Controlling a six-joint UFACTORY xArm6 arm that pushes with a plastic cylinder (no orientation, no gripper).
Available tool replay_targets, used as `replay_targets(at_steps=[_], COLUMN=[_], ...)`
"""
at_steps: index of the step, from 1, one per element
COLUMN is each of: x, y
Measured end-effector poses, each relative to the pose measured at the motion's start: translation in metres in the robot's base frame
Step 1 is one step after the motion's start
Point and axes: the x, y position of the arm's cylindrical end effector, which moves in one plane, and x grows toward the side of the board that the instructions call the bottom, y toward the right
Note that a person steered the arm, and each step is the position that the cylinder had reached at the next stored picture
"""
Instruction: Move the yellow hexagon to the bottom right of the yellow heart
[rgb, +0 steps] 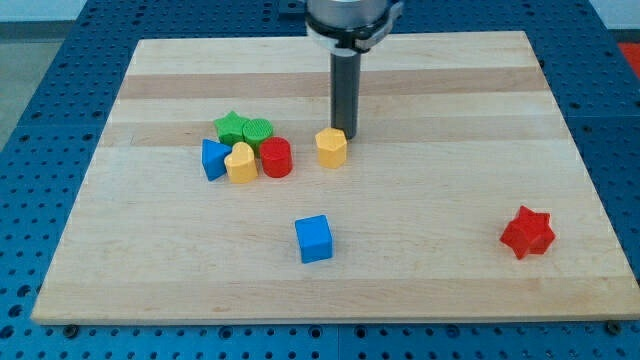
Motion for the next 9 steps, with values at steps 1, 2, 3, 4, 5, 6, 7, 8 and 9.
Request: replay_targets(at_steps=[1,2,3,4,5,6,7,8,9], x=[0.026,0.058,0.072,0.048,0.088,0.121,0.127,0.127,0.127], y=[-0.017,-0.025,-0.027,-0.006,0.0,0.0,-0.001,-0.003,-0.017])
